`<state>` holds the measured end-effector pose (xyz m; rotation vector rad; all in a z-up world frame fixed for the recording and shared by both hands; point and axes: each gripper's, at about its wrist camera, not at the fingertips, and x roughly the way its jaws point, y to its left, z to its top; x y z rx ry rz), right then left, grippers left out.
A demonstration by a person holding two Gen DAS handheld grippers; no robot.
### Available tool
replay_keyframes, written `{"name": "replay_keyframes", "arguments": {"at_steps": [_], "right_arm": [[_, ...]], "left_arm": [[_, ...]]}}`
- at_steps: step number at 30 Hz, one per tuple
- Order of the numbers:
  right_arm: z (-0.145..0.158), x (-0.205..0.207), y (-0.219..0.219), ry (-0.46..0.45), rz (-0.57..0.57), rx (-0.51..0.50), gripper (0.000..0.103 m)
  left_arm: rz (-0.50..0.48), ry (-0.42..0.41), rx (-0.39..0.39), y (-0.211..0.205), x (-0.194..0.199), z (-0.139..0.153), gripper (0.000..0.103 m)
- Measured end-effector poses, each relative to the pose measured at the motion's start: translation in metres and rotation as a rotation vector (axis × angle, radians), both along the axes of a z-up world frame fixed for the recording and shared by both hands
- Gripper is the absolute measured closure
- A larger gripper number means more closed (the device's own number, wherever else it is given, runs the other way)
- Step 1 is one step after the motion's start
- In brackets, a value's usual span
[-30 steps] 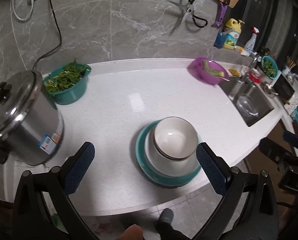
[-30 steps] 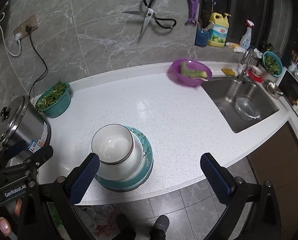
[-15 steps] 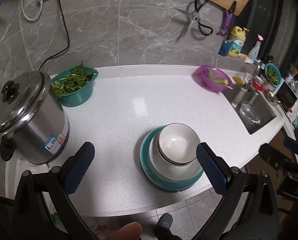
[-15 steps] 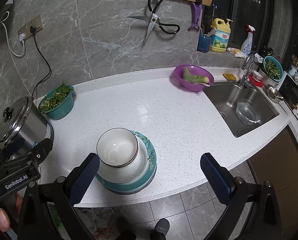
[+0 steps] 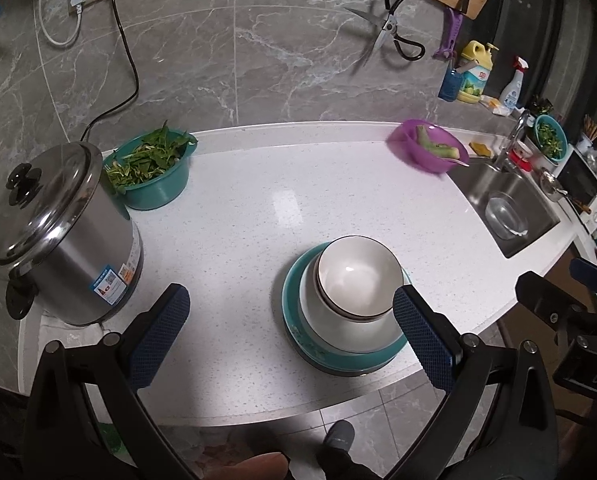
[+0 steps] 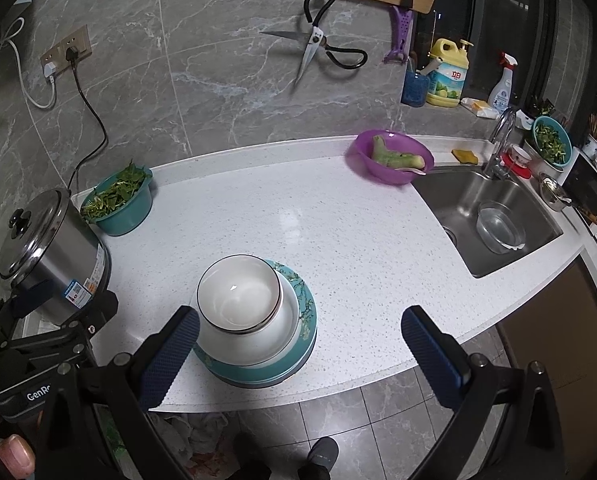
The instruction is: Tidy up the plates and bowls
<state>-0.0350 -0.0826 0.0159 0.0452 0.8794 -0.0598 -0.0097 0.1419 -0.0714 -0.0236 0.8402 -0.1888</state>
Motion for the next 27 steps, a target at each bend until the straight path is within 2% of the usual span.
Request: {"name": "replay_keyframes", "arguments": {"at_steps": [27], "right_arm": [[-0.0056, 0.0067, -0.0026, 0.006, 0.011, 0.003, 0.000]], "left_arm": [[-0.024, -0.012, 0.028, -0.0041, 0.0084, 0.0015, 0.000]]}}
